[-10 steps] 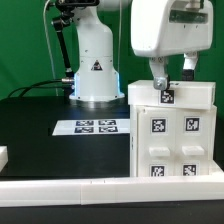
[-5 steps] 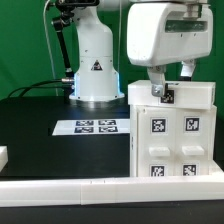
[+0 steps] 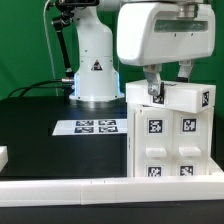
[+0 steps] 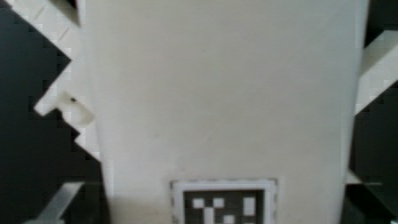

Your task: Assemble cabinet

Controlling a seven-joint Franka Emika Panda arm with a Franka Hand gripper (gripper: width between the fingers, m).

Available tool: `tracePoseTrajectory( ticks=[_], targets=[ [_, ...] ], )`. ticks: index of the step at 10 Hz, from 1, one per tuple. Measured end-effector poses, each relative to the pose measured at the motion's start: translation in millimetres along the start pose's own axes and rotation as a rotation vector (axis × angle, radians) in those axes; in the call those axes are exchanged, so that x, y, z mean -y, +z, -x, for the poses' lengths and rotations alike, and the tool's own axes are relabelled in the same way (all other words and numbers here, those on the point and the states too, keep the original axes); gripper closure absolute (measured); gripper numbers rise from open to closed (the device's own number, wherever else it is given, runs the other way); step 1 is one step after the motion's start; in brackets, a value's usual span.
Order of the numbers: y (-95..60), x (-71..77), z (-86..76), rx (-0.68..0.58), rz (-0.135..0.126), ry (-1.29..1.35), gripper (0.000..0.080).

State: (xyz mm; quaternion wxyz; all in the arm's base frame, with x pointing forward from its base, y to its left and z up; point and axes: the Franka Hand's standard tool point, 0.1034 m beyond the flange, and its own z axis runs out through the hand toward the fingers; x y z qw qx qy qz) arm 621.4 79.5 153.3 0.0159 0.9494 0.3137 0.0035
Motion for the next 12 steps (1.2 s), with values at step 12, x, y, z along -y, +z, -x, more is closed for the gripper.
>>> tracePoseTrajectory(
  ticks=[12],
  targets=[
    [-1.1,2.7,-1.7,-0.093,-0.008,1.252,0.0243]
  ],
)
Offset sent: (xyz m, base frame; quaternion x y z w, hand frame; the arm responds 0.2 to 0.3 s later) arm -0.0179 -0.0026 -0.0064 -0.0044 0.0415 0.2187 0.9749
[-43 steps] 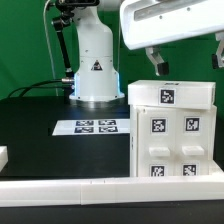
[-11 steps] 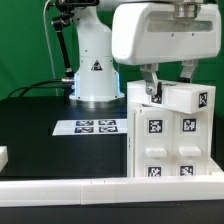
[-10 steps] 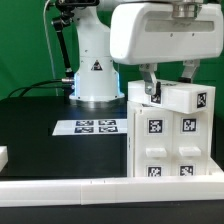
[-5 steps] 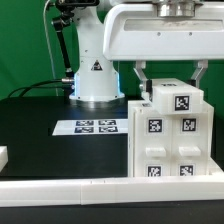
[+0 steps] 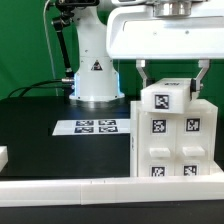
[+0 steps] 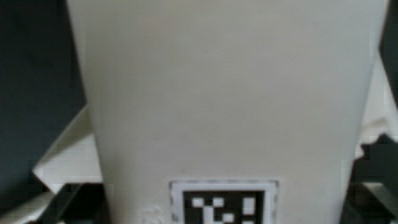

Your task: Assemble cabinet

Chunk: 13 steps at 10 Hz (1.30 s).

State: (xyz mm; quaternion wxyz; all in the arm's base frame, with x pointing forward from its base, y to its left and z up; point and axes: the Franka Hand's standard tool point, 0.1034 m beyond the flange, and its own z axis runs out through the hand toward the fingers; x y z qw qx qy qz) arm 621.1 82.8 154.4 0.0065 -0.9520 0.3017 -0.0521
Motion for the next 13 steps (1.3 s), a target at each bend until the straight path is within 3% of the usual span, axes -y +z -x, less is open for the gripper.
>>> tracePoseTrajectory(
  ticks=[7,13],
  targets=[
    [-0.2,-1.3,2.4,0.017,0.018,0.567,0.0243],
    [0.0,-1.6,2.7,0.079,0.004,0.972,0.0243]
  ],
)
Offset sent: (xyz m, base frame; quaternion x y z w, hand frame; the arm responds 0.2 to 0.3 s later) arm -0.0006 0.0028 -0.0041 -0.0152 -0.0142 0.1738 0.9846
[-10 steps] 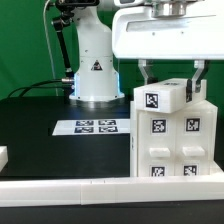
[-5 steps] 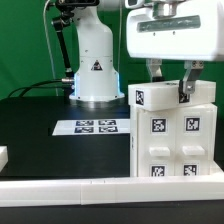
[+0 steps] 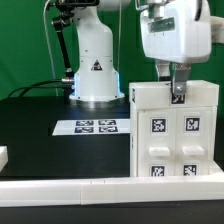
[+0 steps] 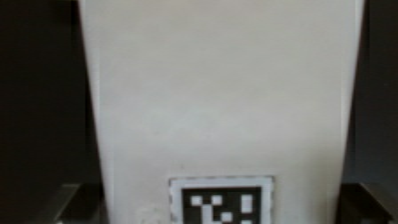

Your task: Assemble cabinet

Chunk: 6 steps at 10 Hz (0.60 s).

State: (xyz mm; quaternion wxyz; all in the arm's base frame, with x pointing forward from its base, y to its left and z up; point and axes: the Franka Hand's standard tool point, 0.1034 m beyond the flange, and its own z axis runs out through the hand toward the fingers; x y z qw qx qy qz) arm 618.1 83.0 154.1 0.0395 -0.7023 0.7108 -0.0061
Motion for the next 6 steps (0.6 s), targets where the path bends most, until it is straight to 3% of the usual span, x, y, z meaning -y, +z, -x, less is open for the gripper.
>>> tracePoseTrajectory(
  ticks=[5,6],
  targets=[
    [1.2,-0.8,0.9,0.015,0.005,0.211,0.0243],
    [1.8,-1.1,1.6,0.016,0.005,0.199,0.0139]
  ],
)
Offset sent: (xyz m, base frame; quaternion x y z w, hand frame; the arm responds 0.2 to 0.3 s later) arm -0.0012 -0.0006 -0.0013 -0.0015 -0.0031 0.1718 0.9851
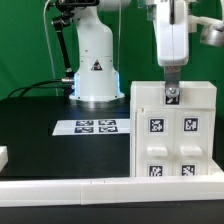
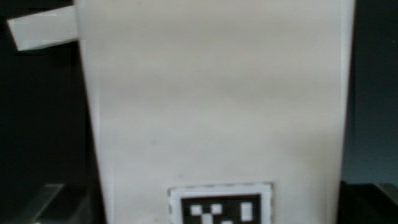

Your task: Assemble cabinet

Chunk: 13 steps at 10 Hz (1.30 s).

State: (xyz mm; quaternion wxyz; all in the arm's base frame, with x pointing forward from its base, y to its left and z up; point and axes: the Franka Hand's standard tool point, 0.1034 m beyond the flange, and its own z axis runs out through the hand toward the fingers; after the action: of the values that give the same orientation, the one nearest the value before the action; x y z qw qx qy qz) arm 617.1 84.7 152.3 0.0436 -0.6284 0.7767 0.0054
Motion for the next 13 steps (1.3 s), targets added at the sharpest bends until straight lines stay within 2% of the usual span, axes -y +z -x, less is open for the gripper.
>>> tracePoseTrajectory(
  ticks=[1,3,7,13],
  targets=[
    [0.2,-0.1,0.2,0.0,0.0,-0.001,0.0043],
    [-6.7,0.9,4.6,0.01,-0.009,-0.015,0.0002],
    [-31.5,6.4,17.6,0.038,-0.044,-0.035,0.0003],
    [-29.2,5.9,18.4,0.035,-0.042,-0.053,0.0003]
  ],
)
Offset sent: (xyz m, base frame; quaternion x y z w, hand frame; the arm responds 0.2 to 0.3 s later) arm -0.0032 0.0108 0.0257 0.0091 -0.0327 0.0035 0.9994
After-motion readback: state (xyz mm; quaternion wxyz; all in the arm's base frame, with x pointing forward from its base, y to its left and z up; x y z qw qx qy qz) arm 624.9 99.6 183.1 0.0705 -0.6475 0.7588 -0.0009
